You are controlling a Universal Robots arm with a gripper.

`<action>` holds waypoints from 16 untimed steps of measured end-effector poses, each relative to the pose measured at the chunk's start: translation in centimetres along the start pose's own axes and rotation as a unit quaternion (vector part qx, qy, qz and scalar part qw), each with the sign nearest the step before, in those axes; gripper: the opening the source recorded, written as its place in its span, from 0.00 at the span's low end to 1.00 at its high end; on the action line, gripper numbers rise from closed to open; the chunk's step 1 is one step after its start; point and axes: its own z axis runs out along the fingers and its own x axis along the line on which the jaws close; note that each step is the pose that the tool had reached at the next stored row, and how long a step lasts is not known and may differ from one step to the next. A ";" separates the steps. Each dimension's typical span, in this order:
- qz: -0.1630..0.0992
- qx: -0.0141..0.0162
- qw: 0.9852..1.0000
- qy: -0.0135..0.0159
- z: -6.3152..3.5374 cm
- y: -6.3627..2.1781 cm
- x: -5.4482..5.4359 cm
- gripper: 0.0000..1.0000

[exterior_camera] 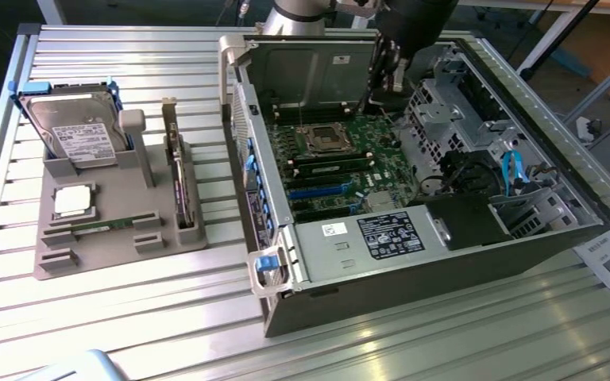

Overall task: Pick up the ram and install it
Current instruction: 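Press down the ram until it locks into place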

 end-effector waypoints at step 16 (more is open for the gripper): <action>0.195 0.003 0.981 0.001 0.00 0.00 0.0 0.10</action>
